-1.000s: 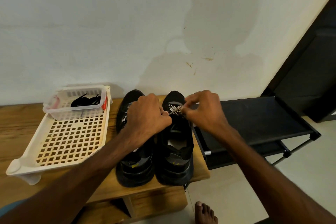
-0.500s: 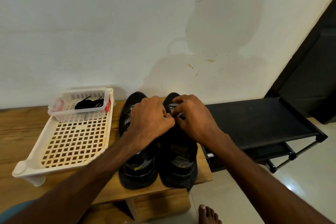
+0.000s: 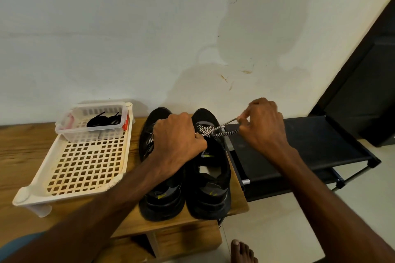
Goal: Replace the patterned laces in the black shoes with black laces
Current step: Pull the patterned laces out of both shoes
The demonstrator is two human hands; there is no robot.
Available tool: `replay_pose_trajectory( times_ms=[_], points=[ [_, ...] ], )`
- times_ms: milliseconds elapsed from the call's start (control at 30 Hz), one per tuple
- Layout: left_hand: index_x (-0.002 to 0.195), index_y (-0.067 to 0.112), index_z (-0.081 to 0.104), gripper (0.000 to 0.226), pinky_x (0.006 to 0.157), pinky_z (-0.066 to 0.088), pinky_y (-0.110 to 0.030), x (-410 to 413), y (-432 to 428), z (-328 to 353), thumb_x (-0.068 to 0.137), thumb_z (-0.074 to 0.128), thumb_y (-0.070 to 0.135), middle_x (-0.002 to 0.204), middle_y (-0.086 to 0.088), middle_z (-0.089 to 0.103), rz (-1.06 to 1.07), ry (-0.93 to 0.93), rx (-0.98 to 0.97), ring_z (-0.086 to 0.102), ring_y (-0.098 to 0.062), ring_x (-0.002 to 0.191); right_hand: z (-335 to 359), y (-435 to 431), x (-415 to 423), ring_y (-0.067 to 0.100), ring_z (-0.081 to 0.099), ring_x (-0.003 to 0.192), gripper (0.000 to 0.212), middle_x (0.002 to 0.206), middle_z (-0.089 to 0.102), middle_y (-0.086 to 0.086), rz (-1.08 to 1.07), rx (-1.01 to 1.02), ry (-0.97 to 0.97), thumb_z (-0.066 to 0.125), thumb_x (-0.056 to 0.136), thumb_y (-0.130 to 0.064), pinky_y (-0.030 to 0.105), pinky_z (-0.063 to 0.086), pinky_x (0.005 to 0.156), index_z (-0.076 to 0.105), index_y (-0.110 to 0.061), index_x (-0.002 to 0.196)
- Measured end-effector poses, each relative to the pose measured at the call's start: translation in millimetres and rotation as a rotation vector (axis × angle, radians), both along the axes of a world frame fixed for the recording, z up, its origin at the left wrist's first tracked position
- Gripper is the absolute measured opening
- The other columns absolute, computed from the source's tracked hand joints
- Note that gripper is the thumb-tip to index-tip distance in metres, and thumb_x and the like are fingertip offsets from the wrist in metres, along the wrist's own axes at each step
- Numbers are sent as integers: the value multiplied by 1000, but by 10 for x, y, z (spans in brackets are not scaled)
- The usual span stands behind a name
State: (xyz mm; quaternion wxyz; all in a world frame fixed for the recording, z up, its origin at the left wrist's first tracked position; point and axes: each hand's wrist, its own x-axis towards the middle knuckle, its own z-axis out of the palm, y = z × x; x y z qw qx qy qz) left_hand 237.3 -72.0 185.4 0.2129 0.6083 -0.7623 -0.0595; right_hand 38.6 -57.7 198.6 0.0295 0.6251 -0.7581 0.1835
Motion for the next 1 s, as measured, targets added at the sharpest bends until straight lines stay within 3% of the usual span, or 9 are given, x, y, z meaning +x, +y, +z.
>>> replay_pose_trajectory(
  times_ms=[133, 233, 333, 500, 600, 667, 800, 900, 1000],
  points=[
    [85, 20, 77, 24, 77, 59, -36, -17, 16, 11, 79, 64, 40, 69, 6, 69, -8, -4, -9, 65, -14, 66, -64, 17, 122, 24, 46, 131, 25, 138, 56, 8, 123, -37, -107, 74, 92, -25, 39, 43, 104, 72, -15, 115],
    [86, 18, 77, 23, 76, 59, -35, 16, -11, 19, 79, 66, 38, 71, 5, 69, -17, 29, 18, 64, -14, 67, -91, 58, 371, 23, 33, 143, 39, 151, 47, 5, 330, -7, -102, 81, 85, -32, 45, 38, 112, 72, -23, 121],
    [85, 18, 76, 21, 74, 57, -33, 29, -22, 28, 80, 67, 37, 69, 5, 67, -28, 35, 43, 62, -12, 65, -171, 33, 562, 26, 21, 149, 31, 157, 40, 7, 365, 110, 76, 77, 89, -28, 48, 30, 115, 74, -21, 120],
    [87, 19, 77, 23, 76, 59, -33, 35, -18, 24, 82, 65, 38, 71, 6, 67, -14, 19, 45, 62, -11, 66, -224, -60, 577, 23, 29, 145, 19, 151, 50, 2, 377, 76, 20, 73, 92, -22, 45, 36, 111, 80, -21, 109],
    [85, 18, 75, 24, 71, 58, -32, 17, 1, 34, 81, 66, 39, 68, 5, 64, -2, -14, 31, 62, -12, 66, -116, -62, 447, 17, 44, 137, 13, 144, 58, -3, 333, 3, -113, 81, 85, -28, 44, 43, 109, 83, -25, 97],
    [82, 18, 74, 23, 68, 56, -30, 1, 15, 43, 79, 66, 38, 65, 5, 62, 7, -37, 22, 62, -13, 64, -12, -38, 300, 11, 56, 126, 8, 137, 64, -5, 232, -68, -292, 84, 82, -27, 34, 46, 105, 83, -25, 90],
    [81, 19, 75, 21, 69, 58, -31, 39, 12, 48, 78, 64, 37, 65, 6, 64, 28, -61, 29, 62, -12, 63, 182, 38, -115, 4, 66, 96, 16, 113, 76, 0, -107, -302, -624, 83, 84, -25, 22, 48, 91, 82, -15, 97],
    [85, 20, 75, 26, 77, 59, -35, 44, 24, 38, 85, 62, 43, 70, 7, 67, 17, -69, 38, 64, -12, 67, 144, 29, -317, 11, 71, 87, 23, 102, 78, 4, -185, -232, -596, 82, 86, -26, 26, 56, 83, 80, -10, 102],
    [82, 21, 76, 28, 83, 58, -38, 9, 38, 29, 86, 63, 46, 67, 7, 66, 11, -86, 30, 65, -13, 67, -16, 23, -211, 3, 69, 78, 21, 92, 79, 0, -69, -78, -491, 81, 87, -30, 17, 53, 70, 82, -14, 100]
  ],
)
